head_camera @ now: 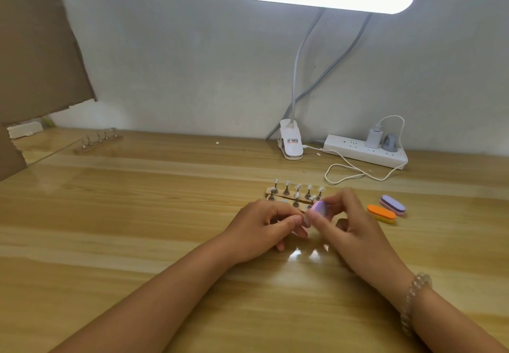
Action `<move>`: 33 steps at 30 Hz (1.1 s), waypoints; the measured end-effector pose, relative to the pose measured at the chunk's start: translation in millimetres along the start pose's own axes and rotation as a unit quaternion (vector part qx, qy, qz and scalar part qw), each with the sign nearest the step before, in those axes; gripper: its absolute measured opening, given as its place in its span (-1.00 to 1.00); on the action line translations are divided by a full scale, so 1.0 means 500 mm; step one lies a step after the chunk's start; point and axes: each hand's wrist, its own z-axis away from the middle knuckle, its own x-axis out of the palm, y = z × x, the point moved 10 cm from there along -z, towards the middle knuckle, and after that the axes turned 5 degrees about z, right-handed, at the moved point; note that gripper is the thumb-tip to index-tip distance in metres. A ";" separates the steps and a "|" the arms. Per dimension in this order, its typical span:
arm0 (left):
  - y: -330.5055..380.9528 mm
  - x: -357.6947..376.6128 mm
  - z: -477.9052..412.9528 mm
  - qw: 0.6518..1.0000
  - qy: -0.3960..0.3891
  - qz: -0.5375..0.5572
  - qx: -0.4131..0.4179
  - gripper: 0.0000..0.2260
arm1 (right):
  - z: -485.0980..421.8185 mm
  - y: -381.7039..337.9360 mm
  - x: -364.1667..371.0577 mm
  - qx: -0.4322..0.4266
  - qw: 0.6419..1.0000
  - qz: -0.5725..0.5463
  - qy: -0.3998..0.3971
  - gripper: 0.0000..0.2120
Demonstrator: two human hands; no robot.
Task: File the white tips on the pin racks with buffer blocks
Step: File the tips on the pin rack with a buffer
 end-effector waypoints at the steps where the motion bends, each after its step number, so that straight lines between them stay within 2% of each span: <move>1: 0.001 0.001 0.001 1.000 0.001 0.008 -0.002 -0.82 | -0.003 0.017 -0.011 0.038 0.998 -0.035 0.019 -0.61; 3: 0.002 -0.002 0.002 1.000 0.009 0.016 -0.006 -0.83 | -0.002 0.036 -0.020 0.079 0.993 -0.084 0.032 -0.58; 4: 0.002 -0.004 0.002 1.000 0.014 0.011 -0.007 -0.83 | 0.001 0.031 -0.018 0.069 0.994 -0.085 0.025 -0.58; 7: 0.002 -0.006 0.002 1.000 0.020 -0.023 -0.007 -0.85 | 0.013 -0.009 0.018 -0.013 0.999 0.023 -0.037 -0.64; 9: 0.002 -0.009 0.002 0.999 0.023 -0.037 -0.008 -0.85 | 0.011 -0.016 0.027 -0.038 0.995 0.079 -0.040 -0.66; 14: 0.015 -0.002 0.004 1.000 0.013 -0.024 0.003 -0.83 | -0.001 0.010 -0.007 0.016 1.000 -0.011 0.020 -0.69; 17: 0.016 -0.004 0.005 0.999 0.020 -0.042 0.008 -0.78 | 0.008 -0.011 0.018 -0.021 0.999 0.011 -0.039 -0.61; 19: 0.015 -0.006 0.005 0.999 0.024 -0.048 0.007 -0.77 | 0.006 -0.008 0.023 -0.026 0.997 0.049 -0.046 -0.63; 22: 0.013 -0.002 0.005 0.999 0.022 -0.023 0.004 -0.85 | -0.005 0.017 -0.001 0.024 1.000 0.017 0.003 -0.73; 24: 0.011 -0.003 0.006 0.999 0.030 -0.019 0.004 -0.86 | -0.002 0.027 -0.011 0.053 0.998 -0.030 0.022 -0.67; 26: 0.009 -0.006 0.006 0.999 0.039 -0.018 0.001 -0.86 | 0.003 0.018 -0.013 0.038 0.998 -0.046 0.023 -0.63; 29: 0.010 -0.009 0.008 0.998 0.045 -0.039 0.000 -0.90 | 0.009 -0.007 0.008 -0.007 1.000 -0.020 -0.015 -0.61; 33: 0.011 -0.011 0.009 0.997 0.050 -0.058 -0.005 -0.91 | 0.009 -0.011 0.022 -0.026 0.999 0.030 -0.036 -0.66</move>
